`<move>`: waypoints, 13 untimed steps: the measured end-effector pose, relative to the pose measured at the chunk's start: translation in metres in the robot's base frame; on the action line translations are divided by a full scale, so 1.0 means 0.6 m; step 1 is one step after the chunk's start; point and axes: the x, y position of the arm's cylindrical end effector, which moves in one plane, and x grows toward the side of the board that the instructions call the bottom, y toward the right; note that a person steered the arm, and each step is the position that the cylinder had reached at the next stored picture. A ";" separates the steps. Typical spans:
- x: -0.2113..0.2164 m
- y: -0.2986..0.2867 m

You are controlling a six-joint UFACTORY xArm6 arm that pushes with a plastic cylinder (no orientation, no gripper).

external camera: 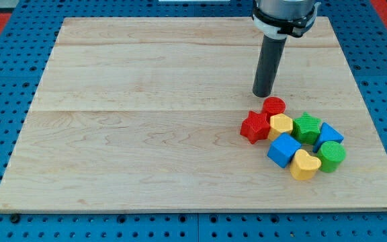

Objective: Separate the red blocks from the group of blocks

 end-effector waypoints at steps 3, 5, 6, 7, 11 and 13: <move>0.006 -0.137; 0.192 -0.215; 0.214 -0.203; 0.214 -0.161; 0.198 -0.070; 0.183 -0.040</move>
